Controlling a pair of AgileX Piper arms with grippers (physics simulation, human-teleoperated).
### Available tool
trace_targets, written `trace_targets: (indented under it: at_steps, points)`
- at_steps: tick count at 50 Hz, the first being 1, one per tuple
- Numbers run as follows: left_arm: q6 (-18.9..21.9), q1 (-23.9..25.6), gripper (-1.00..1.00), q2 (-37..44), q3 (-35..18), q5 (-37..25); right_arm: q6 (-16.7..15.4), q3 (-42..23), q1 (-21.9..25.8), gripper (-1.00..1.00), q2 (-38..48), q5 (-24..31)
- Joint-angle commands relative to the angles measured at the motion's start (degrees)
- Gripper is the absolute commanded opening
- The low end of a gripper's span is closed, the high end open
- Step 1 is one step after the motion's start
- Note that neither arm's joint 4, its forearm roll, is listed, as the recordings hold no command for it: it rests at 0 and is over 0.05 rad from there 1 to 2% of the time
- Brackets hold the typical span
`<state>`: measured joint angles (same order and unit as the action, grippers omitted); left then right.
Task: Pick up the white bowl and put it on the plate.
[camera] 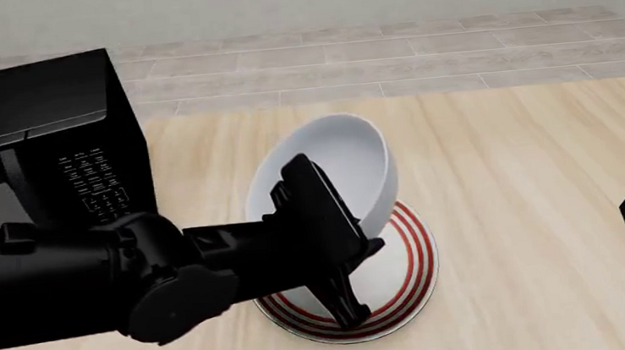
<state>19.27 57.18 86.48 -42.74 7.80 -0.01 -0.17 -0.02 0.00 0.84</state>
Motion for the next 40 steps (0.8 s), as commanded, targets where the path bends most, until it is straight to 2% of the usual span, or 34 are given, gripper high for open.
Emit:
trace_targets:
  at_steps: [1,40]
  points:
    - [-0.52,0.36,-1.00,0.76,-0.28,0.84,0.01,0.01,0.03,1.00,0.35,-0.98]
    - [-2.27,0.40,-1.00,4.29,0.50,4.23,0.00,0.01,0.02,1.00,0.36,-0.98]
